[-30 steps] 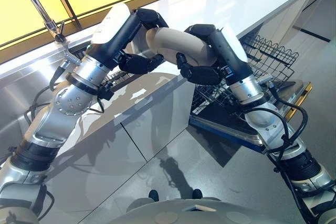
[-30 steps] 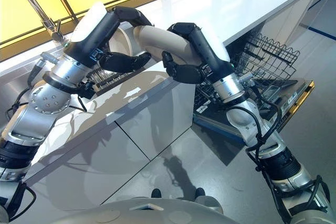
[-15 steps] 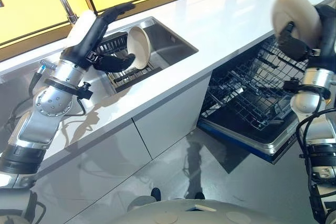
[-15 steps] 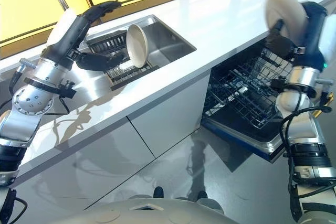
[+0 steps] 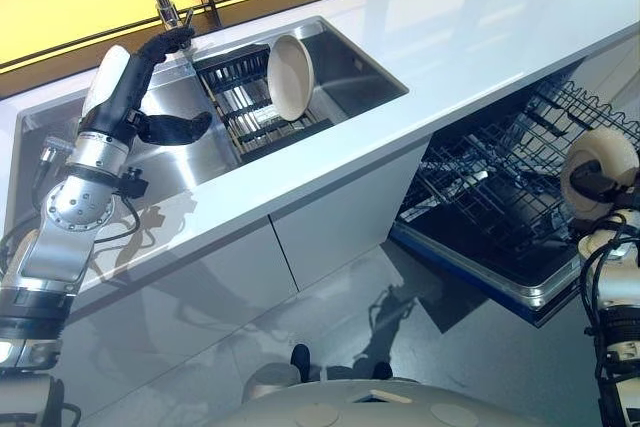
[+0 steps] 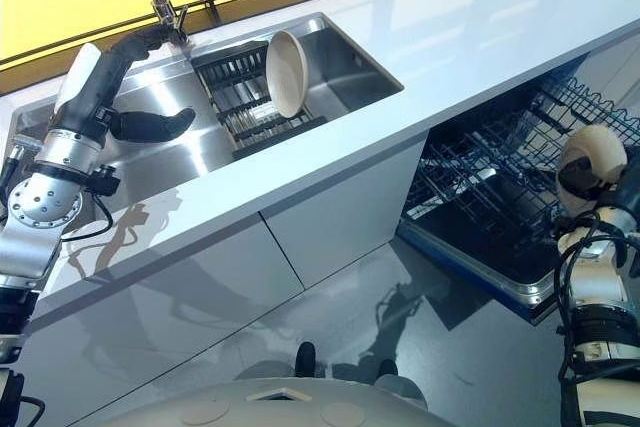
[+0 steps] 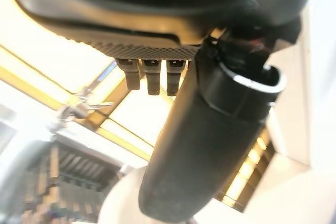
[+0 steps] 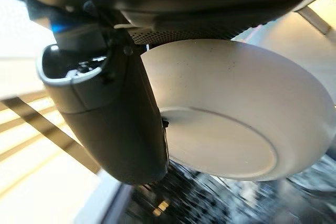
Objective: Pick up plates and place into dishwasher.
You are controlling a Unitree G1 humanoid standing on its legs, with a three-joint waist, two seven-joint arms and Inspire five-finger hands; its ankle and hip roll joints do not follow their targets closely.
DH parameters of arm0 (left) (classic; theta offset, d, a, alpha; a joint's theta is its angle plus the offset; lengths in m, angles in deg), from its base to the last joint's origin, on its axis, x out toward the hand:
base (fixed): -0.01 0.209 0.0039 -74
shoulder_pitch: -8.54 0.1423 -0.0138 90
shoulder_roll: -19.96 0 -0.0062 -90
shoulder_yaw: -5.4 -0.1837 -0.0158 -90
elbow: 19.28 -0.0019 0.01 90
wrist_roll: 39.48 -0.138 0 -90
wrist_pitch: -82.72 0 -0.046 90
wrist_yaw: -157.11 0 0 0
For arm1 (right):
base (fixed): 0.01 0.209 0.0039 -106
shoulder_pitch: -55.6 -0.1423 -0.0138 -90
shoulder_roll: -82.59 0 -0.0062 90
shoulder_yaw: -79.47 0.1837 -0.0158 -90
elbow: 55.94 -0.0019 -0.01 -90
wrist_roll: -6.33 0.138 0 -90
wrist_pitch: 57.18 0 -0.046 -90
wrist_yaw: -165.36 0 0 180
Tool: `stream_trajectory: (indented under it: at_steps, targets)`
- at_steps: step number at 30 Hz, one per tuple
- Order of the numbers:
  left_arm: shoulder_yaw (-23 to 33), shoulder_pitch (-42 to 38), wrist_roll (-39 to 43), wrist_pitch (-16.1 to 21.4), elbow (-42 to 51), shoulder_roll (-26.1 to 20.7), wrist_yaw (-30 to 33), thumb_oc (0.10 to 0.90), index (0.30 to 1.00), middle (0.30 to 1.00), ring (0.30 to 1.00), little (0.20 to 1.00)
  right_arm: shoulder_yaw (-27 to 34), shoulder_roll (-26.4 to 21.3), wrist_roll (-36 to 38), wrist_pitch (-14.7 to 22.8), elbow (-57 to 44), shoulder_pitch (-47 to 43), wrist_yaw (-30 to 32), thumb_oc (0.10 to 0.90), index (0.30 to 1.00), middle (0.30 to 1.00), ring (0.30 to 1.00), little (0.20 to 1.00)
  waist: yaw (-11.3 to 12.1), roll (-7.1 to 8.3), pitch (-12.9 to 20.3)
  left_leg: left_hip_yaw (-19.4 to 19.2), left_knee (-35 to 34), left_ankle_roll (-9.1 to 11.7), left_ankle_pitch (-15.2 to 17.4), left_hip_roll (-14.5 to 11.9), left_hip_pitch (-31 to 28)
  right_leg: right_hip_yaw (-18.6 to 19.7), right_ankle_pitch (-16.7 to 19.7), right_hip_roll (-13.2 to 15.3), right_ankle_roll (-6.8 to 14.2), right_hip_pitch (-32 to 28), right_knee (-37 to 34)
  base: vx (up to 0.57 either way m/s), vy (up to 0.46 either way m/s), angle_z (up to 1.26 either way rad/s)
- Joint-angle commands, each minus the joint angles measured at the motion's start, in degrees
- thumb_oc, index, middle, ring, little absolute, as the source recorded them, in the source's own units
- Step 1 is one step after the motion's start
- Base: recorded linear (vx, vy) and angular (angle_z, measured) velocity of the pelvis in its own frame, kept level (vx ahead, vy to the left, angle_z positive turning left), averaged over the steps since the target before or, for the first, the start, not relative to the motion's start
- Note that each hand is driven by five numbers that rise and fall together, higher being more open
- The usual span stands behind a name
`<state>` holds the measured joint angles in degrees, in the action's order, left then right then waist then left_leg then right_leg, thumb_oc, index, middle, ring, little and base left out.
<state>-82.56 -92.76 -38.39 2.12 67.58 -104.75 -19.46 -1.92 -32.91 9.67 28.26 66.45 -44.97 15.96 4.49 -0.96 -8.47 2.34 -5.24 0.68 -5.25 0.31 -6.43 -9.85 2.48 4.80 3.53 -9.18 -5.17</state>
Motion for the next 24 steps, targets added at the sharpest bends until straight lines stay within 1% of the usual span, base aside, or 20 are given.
stream_trajectory:
  at_steps: [1,4,7,9,10,12,15,17,18,23,24]
  targets:
    - [4.6,-2.7,1.6,1.6,1.5,-6.0,4.7,0.8,0.9,0.9,0.9,0.9,-1.0,-6.7,-3.1,2.6,-3.2,-4.5,0.1,0.1,0.3,0.3,0.3,0.2,1.0,0.8,3.5,-2.3,4.1,-0.4,8.0,1.3,0.1,-1.2,-3.0,0.5,2.1,1.7,3.1,0.06,-0.018,0.15]
    - [3.7,-3.5,1.4,1.3,1.4,-5.9,5.5,0.8,0.9,0.9,0.9,0.9,-4.0,-7.5,-4.1,1.8,-1.3,-6.5,-0.3,0.1,0.3,0.3,0.3,0.2,1.6,0.53,2.2,-1.3,4.6,0.0,7.6,1.2,1.6,-1.6,-3.0,0.6,2.0,2.6,3.3,-0.01,-0.018,0.14]
    - [2.7,-4.7,1.5,1.4,1.0,-6.3,5.8,0.8,0.9,0.9,0.9,0.9,-7.8,-8.8,-5.7,-0.2,1.6,-9.8,-1.5,0.1,0.3,0.3,0.3,0.2,2.4,0.29,1.0,-0.3,4.3,0.3,6.8,1.2,3.0,-2.0,-2.8,0.6,1.9,3.5,3.0,-0.04,-0.014,0.18]
    - [2.2,-5.3,1.9,1.3,0.9,-6.8,5.8,0.8,0.9,0.9,0.9,0.9,-11.1,-9.9,-9.1,-3.9,3.8,-12.0,-3.2,0.1,0.3,0.3,0.3,0.2,3.0,0.19,0.4,0.2,3.8,0.6,6.2,1.1,3.6,-2.4,-2.6,0.6,1.9,3.8,2.7,-0.03,-0.017,0.18]
    - [1.9,-5.2,2.2,0.7,1.6,-7.2,5.9,0.8,0.9,0.9,0.9,0.9,-13.3,-10.7,-9.7,-5.8,4.7,-12.9,-4.2,0.1,0.3,0.3,0.3,0.2,3.4,0.15,-0.1,0.8,3.3,0.8,5.7,1.1,3.9,-2.7,-2.5,0.6,1.8,3.9,2.4,-0.02,-0.015,0.23]
    - [1.6,-5.3,2.5,0.6,2.0,-7.7,6.1,0.8,0.9,0.9,0.9,0.9,-15.6,-11.4,-10.6,-7.6,5.3,-14.3,-4.5,0.1,0.3,0.3,0.3,0.2,3.7,0.15,-0.6,1.1,3.1,1.0,5.3,1.1,4.3,-3.1,-2.4,0.6,1.8,4.0,2.1,-0.03,-0.007,0.24]
    - [0.9,-5.8,2.4,0.6,2.0,-7.5,6.4,0.8,0.9,0.9,0.9,0.9,-18.1,-11.9,-11.4,-8.5,6.9,-16.7,-5.1,0.1,0.3,0.3,0.3,0.2,4.1,0.07,-1.4,1.6,3.0,1.0,5.0,1.1,4.9,-3.5,-2.5,0.8,1.8,4.5,2.3,-0.04,0.01,0.12]
    - [0.6,-6.1,2.3,0.2,2.4,-7.3,6.3,0.8,0.9,0.9,0.9,0.9,-20.3,-11.8,-12.1,-9.9,8.2,-18.5,-6.0,0.1,0.3,0.3,0.3,0.2,4.5,0.02,-2.0,1.8,3.0,1.0,4.8,1.2,5.3,-3.6,-2.5,1.0,1.8,4.9,2.5,-0.04,0.033,0.09]
    - [0.6,-6.1,2.2,0.0,2.6,-7.3,6.2,0.8,0.9,0.9,0.9,0.9,-20.9,-11.6,-12.7,-10.7,8.2,-18.7,-6.5,0.1,0.3,0.3,0.3,0.2,4.5,0.05,-2.1,1.8,3.0,0.9,4.8,1.2,5.3,-3.6,-2.4,1.1,1.9,5.0,2.5,-0.02,0.026,0.1]
    - [0.3,-5.9,2.4,-0.2,2.9,-7.4,5.6,0.8,0.9,0.9,0.9,0.9,-22.7,-10.7,-14.8,-12.2,9.9,-19.2,-8.9,0.1,0.3,0.3,0.3,0.2,4.6,0.02,-1.9,1.5,2.8,0.7,4.8,1.4,4.9,-3.5,-2.4,1.3,2.1,4.8,2.5,0.01,0.034,0.07]
    - [0.1,-6.1,2.4,-0.4,3.0,-7.3,5.3,0.8,0.9,0.9,0.9,0.9,-23.2,-10.1,-14.9,-13.4,10.8,-19.3,-10.3,0.152,0.345,0.345,0.345,0.252,4.6,-0.01,-1.8,1.4,2.8,0.7,4.9,1.4,4.8,-3.5,-2.4,1.4,2.2,4.8,2.6,0.03,0.039,0.03]
